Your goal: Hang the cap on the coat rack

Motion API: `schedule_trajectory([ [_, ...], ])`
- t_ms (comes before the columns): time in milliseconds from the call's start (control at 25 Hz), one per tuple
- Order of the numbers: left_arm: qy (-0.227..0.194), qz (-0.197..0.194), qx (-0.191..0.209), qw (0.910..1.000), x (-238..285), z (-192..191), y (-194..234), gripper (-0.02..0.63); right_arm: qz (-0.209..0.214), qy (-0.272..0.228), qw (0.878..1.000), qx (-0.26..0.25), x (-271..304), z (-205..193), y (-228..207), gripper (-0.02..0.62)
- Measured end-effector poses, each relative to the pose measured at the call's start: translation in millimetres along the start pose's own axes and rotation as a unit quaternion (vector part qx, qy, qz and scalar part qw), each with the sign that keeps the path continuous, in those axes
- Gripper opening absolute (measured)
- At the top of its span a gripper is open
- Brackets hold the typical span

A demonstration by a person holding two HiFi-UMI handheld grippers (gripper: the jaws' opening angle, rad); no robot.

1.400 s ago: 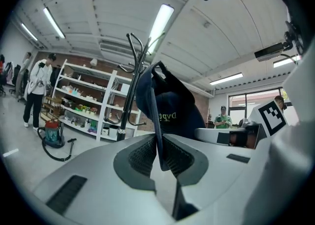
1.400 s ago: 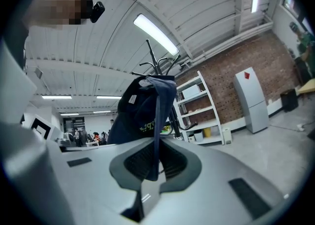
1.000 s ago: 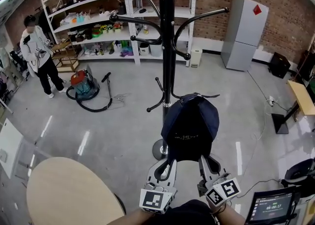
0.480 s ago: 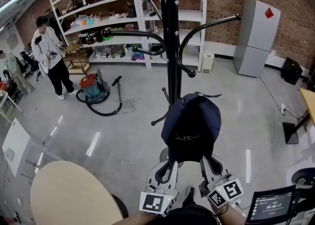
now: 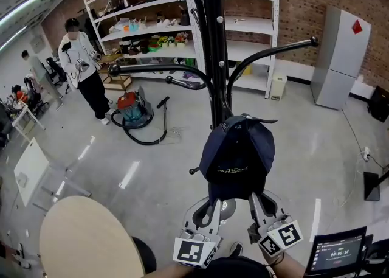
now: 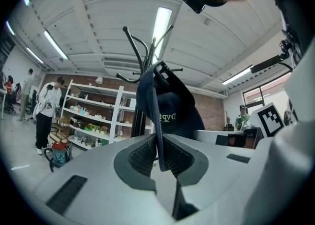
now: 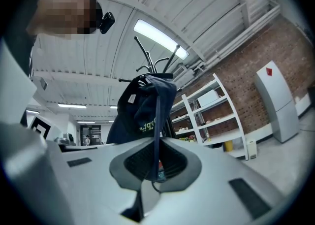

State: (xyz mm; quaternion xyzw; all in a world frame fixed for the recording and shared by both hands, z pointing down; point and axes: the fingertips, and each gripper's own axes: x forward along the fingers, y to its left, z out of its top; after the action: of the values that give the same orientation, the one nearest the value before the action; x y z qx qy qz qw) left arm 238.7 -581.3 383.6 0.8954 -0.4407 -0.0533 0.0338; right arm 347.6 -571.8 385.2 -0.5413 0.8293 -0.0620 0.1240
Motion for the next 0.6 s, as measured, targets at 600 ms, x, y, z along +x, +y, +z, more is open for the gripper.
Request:
schedule_trajectory([
  [600, 0.030, 0.087, -0.015, 0.9957, 39, -32, 14, 0.032, 0.064, 0.046, 0.997, 0.014, 36, -24, -43, 0.023],
])
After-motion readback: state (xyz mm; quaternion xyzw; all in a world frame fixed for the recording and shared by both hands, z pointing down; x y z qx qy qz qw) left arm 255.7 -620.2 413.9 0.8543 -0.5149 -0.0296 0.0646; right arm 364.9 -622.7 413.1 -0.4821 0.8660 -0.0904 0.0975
